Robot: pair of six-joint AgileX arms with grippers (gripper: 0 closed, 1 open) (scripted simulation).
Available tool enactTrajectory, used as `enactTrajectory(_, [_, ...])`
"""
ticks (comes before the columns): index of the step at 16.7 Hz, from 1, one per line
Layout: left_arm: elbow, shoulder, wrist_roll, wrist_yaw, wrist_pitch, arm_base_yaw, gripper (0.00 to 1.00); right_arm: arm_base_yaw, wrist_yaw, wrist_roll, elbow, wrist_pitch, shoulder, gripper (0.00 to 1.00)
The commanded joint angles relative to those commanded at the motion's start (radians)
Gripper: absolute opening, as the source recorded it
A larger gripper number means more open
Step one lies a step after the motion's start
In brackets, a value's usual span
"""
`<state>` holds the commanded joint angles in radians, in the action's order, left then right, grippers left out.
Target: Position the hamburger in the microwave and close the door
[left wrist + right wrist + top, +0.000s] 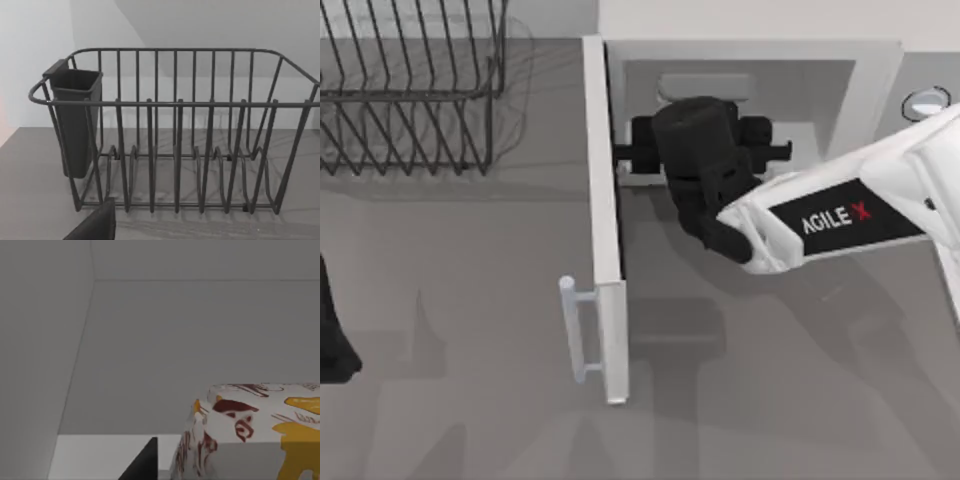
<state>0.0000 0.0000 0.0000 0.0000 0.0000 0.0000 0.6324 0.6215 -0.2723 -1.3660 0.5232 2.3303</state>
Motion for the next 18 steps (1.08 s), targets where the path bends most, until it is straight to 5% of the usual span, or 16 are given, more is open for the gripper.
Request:
enactTrajectory(5, [0.000, 0.000, 0.000, 0.000, 0.000, 0.000, 1.00, -0.021, -0.059, 0.022, -0.112, 0.018, 0.039, 0.00])
enactTrajectory(10, [0.000, 0.000, 0.000, 0.000, 0.000, 0.000, 1.00, -0.074, -0.149, 0.059, -0.471, -0.019, 0.194, 0.00])
enactTrajectory(18, [0.000, 0.000, 0.000, 0.000, 0.000, 0.000, 1.00, -0.148, -0.157, 0.083, -0.925, -0.322, 0.475, 0.00])
